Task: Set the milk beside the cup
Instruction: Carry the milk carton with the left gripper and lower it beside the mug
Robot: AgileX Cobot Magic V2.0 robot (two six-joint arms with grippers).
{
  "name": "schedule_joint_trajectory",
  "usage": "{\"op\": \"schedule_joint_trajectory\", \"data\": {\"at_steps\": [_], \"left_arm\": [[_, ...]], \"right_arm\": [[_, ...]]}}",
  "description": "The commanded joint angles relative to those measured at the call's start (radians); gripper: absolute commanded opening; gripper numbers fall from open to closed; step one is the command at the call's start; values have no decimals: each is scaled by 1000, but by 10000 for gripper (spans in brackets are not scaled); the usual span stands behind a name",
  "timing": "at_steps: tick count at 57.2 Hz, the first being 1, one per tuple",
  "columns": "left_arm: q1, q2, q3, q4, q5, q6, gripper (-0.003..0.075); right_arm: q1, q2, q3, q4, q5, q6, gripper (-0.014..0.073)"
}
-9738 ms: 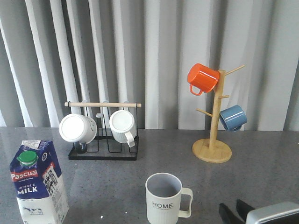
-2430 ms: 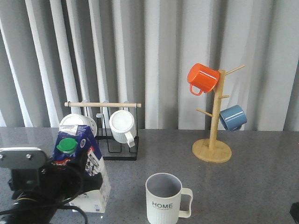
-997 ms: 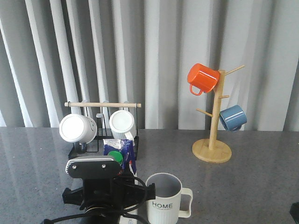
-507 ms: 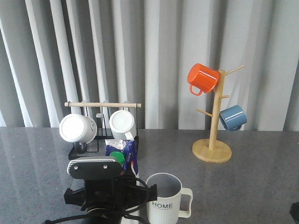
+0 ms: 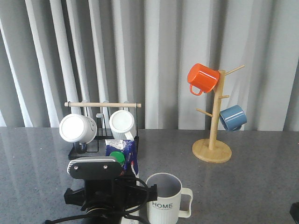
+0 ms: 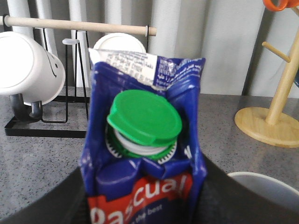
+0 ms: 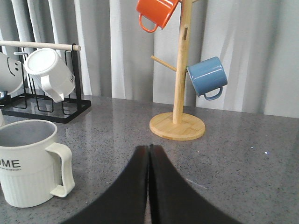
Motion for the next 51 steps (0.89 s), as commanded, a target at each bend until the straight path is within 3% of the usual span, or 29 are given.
{"op": "schedule_joint_trajectory", "data": {"at_steps": [1,26,33,41,51], "left_arm": [[-6,-30,-19,12,1,-9,119],[-5,-30,-19,12,8,-8,124],[-13,-32,-19,13,4,-8,165],[-17,-32,-19,15,-2,-8,320],[-17,-32,-19,30,-30,-8,628]], "right_arm": [[-4,-7,-33,3,-70,-6,-6],[-4,-7,-33,3,-70,-6,-6],[-4,-7,-33,3,-70,-6,-6],[-4,-7,-33,3,-70,-6,-6],[-4,-7,-33,3,-70,-6,-6]]}}
